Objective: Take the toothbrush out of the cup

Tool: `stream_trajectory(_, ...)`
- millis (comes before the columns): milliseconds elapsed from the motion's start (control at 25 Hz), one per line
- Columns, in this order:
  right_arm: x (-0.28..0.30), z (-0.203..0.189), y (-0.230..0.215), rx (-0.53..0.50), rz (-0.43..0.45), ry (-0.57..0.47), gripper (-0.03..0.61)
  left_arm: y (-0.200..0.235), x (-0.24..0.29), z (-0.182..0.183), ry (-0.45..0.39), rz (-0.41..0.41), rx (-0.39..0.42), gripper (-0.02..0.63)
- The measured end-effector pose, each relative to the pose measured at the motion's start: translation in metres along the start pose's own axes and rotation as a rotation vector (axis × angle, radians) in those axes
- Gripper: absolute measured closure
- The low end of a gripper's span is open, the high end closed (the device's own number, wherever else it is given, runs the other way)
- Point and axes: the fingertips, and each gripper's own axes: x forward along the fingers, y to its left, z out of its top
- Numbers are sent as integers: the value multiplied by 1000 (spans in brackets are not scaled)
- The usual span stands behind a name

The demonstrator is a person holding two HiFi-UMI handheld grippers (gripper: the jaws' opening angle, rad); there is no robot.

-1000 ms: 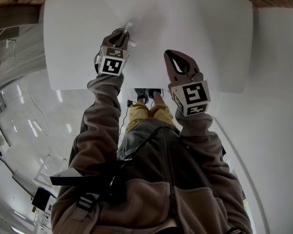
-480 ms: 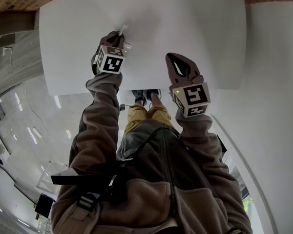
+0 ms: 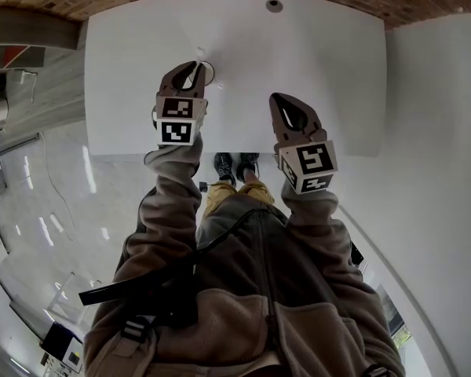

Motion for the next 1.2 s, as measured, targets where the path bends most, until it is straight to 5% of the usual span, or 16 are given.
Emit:
stream_trajectory(640,-46,124,53,-87,27,-273,578,-8,-177,139,-429,103,-78,568)
stream_trajectory(1200,-64,221,79,-238,3,-478,578,-6,-238,203,-579,195,-67,568)
